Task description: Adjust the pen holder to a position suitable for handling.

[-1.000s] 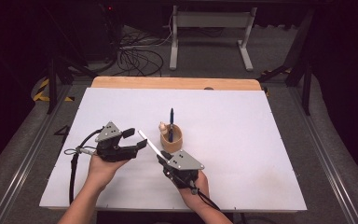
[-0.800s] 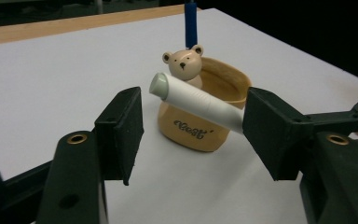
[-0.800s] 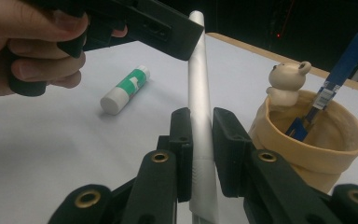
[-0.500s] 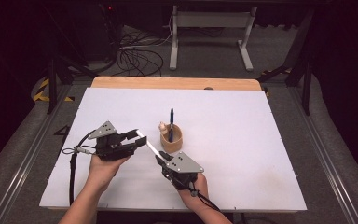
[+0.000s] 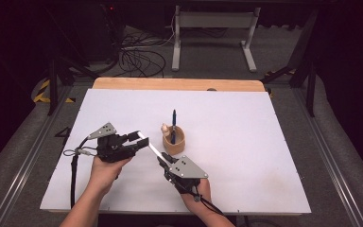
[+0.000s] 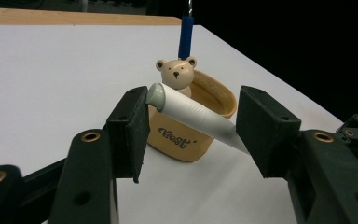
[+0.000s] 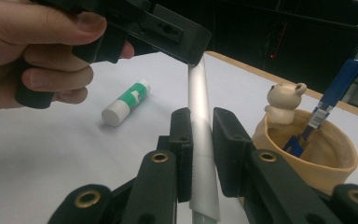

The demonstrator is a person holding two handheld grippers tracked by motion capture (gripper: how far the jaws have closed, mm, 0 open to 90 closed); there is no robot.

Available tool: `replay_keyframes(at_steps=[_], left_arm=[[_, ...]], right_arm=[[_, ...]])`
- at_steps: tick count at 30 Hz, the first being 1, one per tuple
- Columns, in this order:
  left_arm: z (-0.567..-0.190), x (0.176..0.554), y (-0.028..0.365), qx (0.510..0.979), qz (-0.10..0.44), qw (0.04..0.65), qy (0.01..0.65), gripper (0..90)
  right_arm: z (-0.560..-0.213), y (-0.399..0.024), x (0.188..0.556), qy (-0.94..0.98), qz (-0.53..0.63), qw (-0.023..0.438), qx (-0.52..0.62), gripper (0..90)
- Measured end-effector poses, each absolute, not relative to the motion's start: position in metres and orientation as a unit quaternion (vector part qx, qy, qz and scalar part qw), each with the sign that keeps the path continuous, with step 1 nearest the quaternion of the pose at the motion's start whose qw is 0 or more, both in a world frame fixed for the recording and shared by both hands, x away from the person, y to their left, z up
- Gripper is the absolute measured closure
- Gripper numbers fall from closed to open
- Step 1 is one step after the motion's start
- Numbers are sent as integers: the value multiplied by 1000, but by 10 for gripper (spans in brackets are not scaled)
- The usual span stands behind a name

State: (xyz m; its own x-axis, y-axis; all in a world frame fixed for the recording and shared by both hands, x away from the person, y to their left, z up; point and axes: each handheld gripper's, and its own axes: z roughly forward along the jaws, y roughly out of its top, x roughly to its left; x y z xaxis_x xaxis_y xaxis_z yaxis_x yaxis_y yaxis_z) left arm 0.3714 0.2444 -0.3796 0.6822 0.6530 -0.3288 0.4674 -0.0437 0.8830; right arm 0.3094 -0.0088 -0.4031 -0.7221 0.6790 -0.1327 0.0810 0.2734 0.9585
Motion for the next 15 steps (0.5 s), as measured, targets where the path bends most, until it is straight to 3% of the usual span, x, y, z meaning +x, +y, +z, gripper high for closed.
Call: replay_keyframes(at_steps=[5,15], left_arm=[[-380,371,243,718,84,568,394,433],[-377,366,244,694,81,601,388,535]], right_arm=[[-403,-8,309,751,548,271,251,792],[-408,-6,312,758,544,256,253,788]])
